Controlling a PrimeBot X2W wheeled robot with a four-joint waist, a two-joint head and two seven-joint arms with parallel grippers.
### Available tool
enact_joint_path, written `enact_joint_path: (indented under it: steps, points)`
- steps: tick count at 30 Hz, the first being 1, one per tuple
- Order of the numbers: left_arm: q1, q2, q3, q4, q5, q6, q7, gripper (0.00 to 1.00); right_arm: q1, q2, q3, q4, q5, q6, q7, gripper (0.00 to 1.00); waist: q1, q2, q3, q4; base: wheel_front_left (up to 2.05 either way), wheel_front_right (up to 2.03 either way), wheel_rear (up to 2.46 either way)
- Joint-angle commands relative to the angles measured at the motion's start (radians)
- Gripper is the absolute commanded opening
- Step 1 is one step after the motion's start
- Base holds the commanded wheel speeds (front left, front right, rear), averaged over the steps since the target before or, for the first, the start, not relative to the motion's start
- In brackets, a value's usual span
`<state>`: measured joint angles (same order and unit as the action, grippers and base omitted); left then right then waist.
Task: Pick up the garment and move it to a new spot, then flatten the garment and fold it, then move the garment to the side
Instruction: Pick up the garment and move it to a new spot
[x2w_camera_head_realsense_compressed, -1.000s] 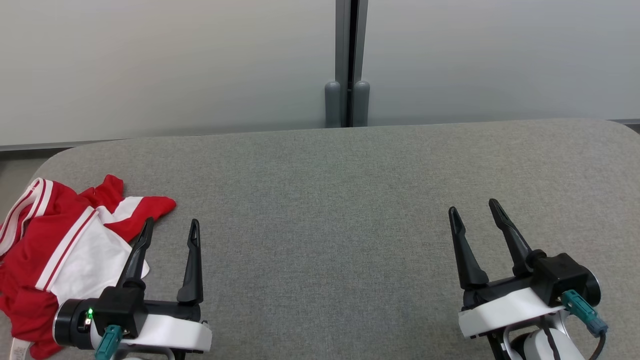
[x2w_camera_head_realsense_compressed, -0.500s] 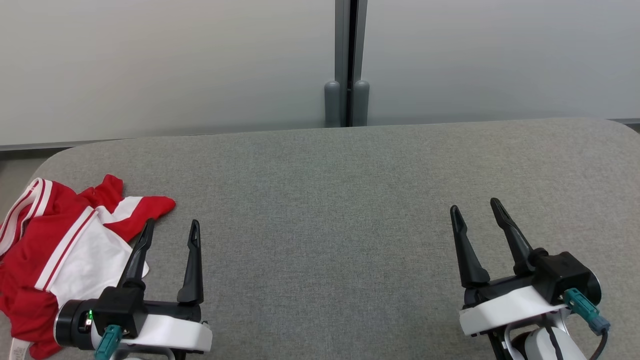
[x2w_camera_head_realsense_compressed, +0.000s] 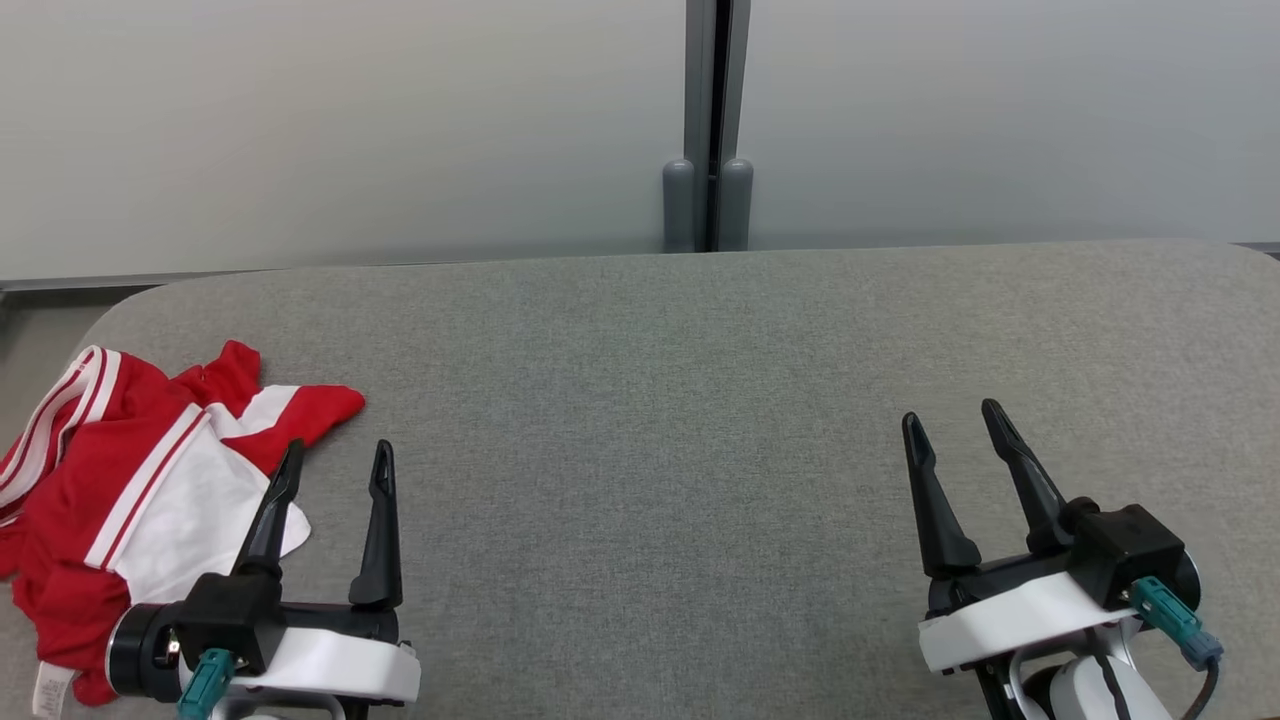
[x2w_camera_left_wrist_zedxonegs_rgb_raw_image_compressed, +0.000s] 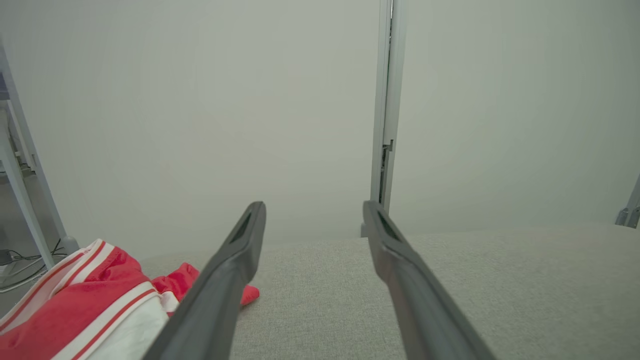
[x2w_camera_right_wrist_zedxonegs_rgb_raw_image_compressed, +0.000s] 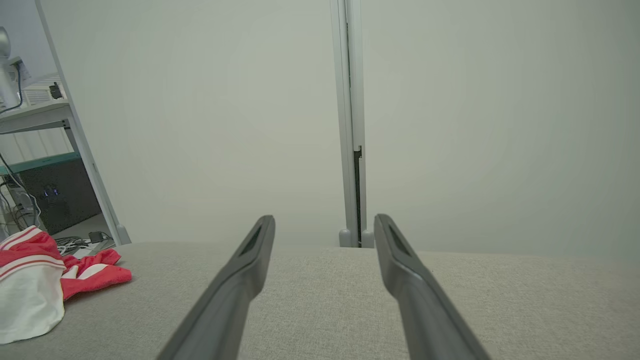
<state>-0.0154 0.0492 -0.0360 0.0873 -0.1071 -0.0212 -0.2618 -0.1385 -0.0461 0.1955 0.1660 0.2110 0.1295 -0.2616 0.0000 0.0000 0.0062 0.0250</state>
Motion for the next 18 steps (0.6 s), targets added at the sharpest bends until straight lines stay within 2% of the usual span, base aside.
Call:
enact_joint_path:
  steps: [1,9,18]
  points:
    - [-0.012,0.003,0.007,0.003,-0.009,-0.003,-0.005,1.00,0.004,-0.008,0.001,0.000,0.008,0.002,-0.005,1.00,0.0000,0.0000,0.000,0.010,0.00,0.00,0.00]
    - [-0.014,0.003,0.016,0.015,-0.055,0.019,-0.005,1.00,0.008,-0.008,0.020,-0.001,0.020,0.002,-0.005,1.00,0.0000,0.0000,0.003,0.065,0.00,0.00,0.00]
    - [-0.003,0.003,0.045,0.029,-0.121,0.038,-0.004,1.00,0.021,-0.007,0.035,-0.007,0.030,0.002,-0.005,1.00,0.0000,0.0000,-0.003,0.190,0.00,0.00,0.00]
